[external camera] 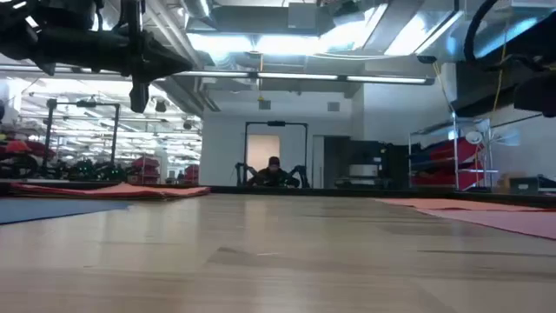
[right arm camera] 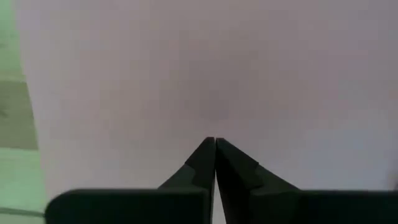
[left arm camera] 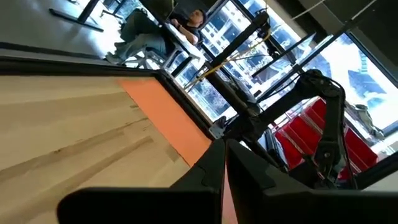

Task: Organize paper
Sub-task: Stack the orange colored paper on top of the orange colored paper

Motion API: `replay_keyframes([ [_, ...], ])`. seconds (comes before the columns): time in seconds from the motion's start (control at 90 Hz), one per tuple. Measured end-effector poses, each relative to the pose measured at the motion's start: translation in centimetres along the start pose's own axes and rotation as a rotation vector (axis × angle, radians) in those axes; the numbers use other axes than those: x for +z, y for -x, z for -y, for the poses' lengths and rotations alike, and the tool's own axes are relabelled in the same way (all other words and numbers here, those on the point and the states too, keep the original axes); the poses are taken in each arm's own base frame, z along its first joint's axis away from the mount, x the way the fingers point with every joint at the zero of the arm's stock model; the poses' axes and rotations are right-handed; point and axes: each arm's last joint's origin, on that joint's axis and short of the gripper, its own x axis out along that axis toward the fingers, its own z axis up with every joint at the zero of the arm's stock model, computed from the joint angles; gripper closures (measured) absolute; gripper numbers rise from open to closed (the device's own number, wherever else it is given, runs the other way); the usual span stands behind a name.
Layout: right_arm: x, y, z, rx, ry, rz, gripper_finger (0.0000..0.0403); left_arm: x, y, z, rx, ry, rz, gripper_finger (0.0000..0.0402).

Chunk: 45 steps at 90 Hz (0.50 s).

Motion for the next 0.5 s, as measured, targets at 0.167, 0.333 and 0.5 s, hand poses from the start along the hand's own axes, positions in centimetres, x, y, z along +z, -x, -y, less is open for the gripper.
replay_keyframes([
  [0.167,0.0,1.4,-0.8,0.204,0.155,0.046,0.0403,0.5,-0.2,1.1,-0.016,-0.124,-0.109,0.0402],
  [0.333,1.3,2.6,-1.4,0.254,0.298,0.056,0.0403,1.1,0.0,2.4,0.085,-0.324,-0.361,0.0402],
  [0.5,4.4,3.5,-1.6,0.187,0.415,0.12,0.0403,0.4,0.7,2.9,0.214,-0.469,-0.643,0.0402],
])
